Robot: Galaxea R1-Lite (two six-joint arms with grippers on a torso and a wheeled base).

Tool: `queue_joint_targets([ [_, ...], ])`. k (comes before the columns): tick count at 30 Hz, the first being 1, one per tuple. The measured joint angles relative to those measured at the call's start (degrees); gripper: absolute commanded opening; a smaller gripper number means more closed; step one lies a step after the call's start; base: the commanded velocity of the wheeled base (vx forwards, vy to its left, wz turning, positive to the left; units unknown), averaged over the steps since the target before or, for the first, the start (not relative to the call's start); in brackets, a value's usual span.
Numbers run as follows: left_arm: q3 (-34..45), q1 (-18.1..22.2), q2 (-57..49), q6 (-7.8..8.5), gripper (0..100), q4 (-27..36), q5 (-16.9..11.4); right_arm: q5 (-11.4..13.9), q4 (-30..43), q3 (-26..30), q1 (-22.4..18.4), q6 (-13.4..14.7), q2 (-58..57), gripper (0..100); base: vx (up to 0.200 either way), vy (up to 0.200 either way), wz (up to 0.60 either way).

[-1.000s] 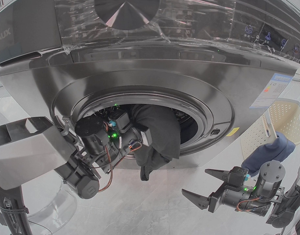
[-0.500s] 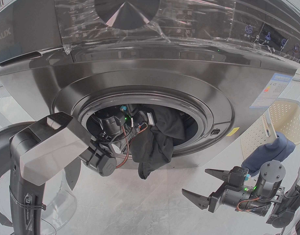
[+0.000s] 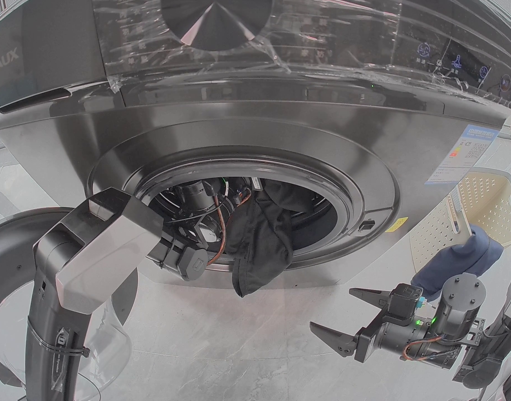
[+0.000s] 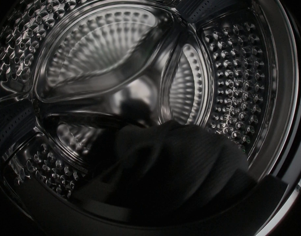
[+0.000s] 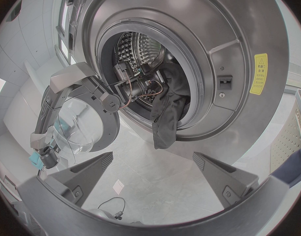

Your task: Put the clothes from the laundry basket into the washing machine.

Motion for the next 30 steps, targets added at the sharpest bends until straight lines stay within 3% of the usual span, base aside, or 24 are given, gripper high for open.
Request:
queue_joint_targets([
  [7, 4.33, -1.10, -0.99, -0.05, 100, 1.10, 0.09, 0.04, -0.02, -0.33, 0.22, 0.02, 0.06, 100, 0.000, 0.000, 0.00],
  [19, 15.46, -3.24, -4.16, 0.20, 100, 8.24, -0.71, 0.04, -0.05, -1.41, 0.93, 0.06, 0.12, 100, 0.000, 0.000, 0.00],
  [20, 15.82, -3.28, -4.10, 0.22, 0, 8.44, -0.73, 0.04, -0.07, -1.41, 0.93, 0.04, 0.12, 100, 0.000, 0.000, 0.00],
  [30, 15.48, -3.00, -3.30, 0.22, 0, 11.06, -0.73, 0.04, -0.13, -1.90, 0.88, 0.06, 0.23, 100, 0.000, 0.000, 0.00],
])
